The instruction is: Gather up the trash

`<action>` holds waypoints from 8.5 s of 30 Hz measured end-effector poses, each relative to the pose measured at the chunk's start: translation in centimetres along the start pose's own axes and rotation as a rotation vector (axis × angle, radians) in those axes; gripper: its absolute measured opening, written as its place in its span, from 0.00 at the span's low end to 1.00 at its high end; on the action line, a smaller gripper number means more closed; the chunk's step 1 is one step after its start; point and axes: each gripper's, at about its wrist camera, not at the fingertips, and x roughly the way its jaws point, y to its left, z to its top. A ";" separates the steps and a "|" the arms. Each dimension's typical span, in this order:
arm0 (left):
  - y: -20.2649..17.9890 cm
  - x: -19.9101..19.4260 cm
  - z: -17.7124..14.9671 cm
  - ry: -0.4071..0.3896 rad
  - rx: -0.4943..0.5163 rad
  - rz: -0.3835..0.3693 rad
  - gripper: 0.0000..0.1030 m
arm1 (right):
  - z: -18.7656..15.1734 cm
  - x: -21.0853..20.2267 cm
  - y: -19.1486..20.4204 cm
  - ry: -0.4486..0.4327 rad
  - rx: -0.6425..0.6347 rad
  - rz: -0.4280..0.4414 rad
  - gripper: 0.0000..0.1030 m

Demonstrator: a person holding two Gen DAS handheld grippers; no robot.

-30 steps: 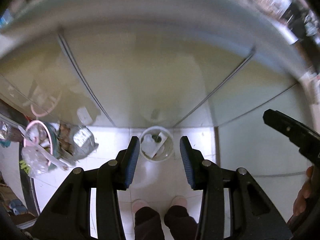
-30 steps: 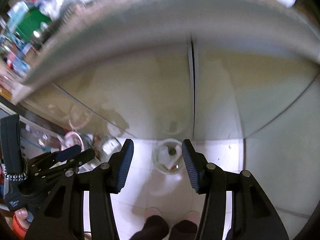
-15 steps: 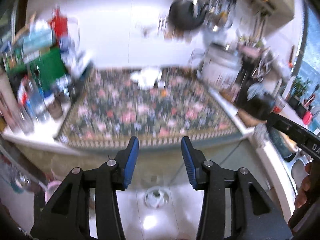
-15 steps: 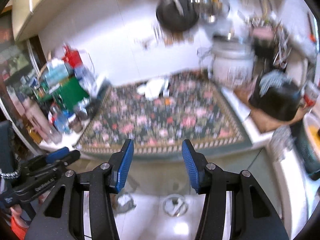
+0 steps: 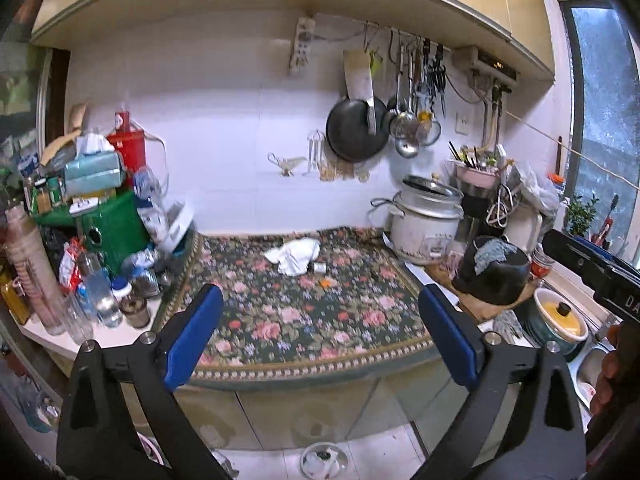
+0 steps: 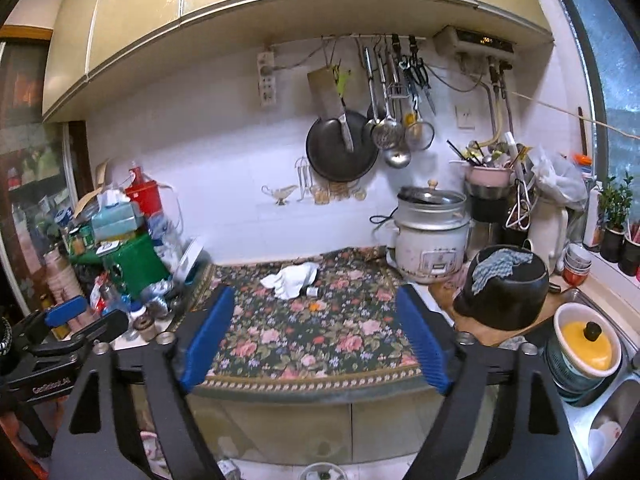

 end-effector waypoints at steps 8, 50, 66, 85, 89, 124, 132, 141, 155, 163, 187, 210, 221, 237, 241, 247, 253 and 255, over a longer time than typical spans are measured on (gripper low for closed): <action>0.0 4.9 2.0 -0.013 -0.002 0.032 0.99 | 1.5 4.0 -1.0 -0.021 -0.025 0.003 1.00; 11.2 46.3 4.8 0.400 -0.186 0.168 0.99 | 3.3 42.5 -4.7 0.417 -0.033 0.110 1.00; 16.1 58.1 -2.1 0.620 -0.211 0.098 0.95 | -7.3 60.6 -3.1 0.776 0.137 0.144 0.78; 15.6 68.1 -3.8 0.634 -0.241 -0.099 0.36 | -8.9 61.1 -2.9 0.792 0.065 0.106 0.56; 14.2 66.4 -3.3 0.618 -0.200 -0.117 0.06 | -8.4 59.4 -4.8 0.787 0.081 0.071 0.56; 0.3 46.3 2.8 0.427 -0.083 0.093 0.81 | 0.2 37.0 -12.8 0.513 0.056 0.182 0.56; 1.2 56.7 -2.8 0.591 -0.187 0.043 0.78 | -0.9 37.5 -14.6 0.548 0.127 0.100 0.56; 2.0 64.4 -6.5 0.685 -0.206 0.048 0.52 | -1.8 38.3 -16.6 0.572 0.186 0.005 0.56; 1.7 57.8 -2.8 0.566 -0.199 0.066 0.01 | -1.0 37.2 -16.9 0.558 0.134 0.067 0.56; 0.1 47.1 3.5 0.380 -0.151 0.081 0.01 | 0.5 34.6 -15.7 0.517 0.065 0.172 0.56; -0.3 19.3 0.8 0.248 -0.097 -0.048 0.01 | -2.5 19.0 -6.3 0.426 0.045 0.228 0.56; 0.2 18.0 -19.9 0.630 -0.107 -0.055 0.01 | -18.4 13.1 -5.5 0.723 0.123 0.086 0.56; 0.1 27.9 -36.7 0.821 -0.158 0.006 0.01 | -31.2 20.7 -9.2 0.880 0.128 0.066 0.56; 0.4 40.2 -62.6 1.013 -0.156 -0.005 0.01 | -53.5 34.6 -10.5 1.015 0.132 0.122 0.56; 1.1 42.1 -65.8 1.054 -0.188 -0.017 0.02 | -56.6 36.2 -9.2 1.050 0.143 0.156 0.56; 1.7 42.9 -67.0 1.112 -0.170 -0.029 0.20 | -58.4 37.7 -8.3 1.162 0.165 0.218 0.57; 2.6 40.6 -63.3 1.091 -0.216 -0.020 0.27 | -56.4 36.9 -7.7 1.169 0.113 0.208 0.57; 2.8 39.3 -61.3 1.073 -0.218 -0.009 0.30 | -54.6 36.1 -7.4 1.147 0.099 0.220 0.60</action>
